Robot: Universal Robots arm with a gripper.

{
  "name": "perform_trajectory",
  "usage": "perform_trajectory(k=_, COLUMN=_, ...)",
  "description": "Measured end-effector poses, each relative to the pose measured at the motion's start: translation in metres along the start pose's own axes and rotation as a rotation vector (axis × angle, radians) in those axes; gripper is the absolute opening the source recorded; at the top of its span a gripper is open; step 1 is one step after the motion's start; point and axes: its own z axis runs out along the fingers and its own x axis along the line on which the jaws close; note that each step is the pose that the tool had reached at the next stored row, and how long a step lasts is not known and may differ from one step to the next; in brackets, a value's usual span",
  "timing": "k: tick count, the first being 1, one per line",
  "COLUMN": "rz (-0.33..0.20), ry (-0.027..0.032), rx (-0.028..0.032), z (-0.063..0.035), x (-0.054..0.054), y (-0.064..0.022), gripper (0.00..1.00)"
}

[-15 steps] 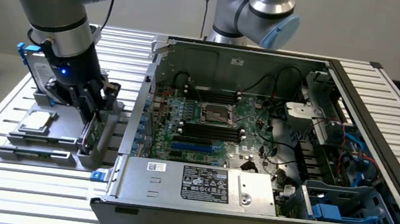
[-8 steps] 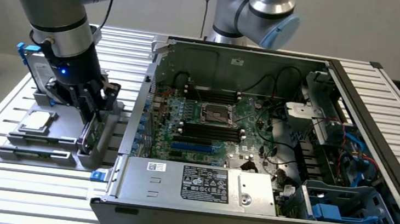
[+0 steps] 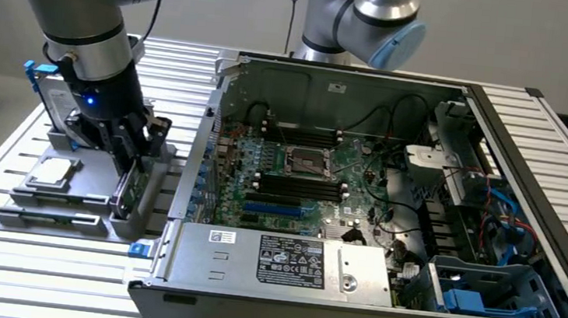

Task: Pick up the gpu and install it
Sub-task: 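Pick up the gpu and move the gpu toward the slot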

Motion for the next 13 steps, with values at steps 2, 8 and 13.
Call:
perform_trajectory(k=2, rz=0.0, ry=0.0, rx=0.0, z=0.0, x=0.0, y=0.0001, gripper=0.36)
perform_trajectory(k=8, rz=0.0, ry=0.0, rx=0.0, z=0.0, x=0.0, y=0.0001, gripper=0.27)
perform_trajectory(k=13, rz=0.0, ry=0.0001, rx=0.0, z=0.0, x=0.0, y=0.0001, gripper=0.26)
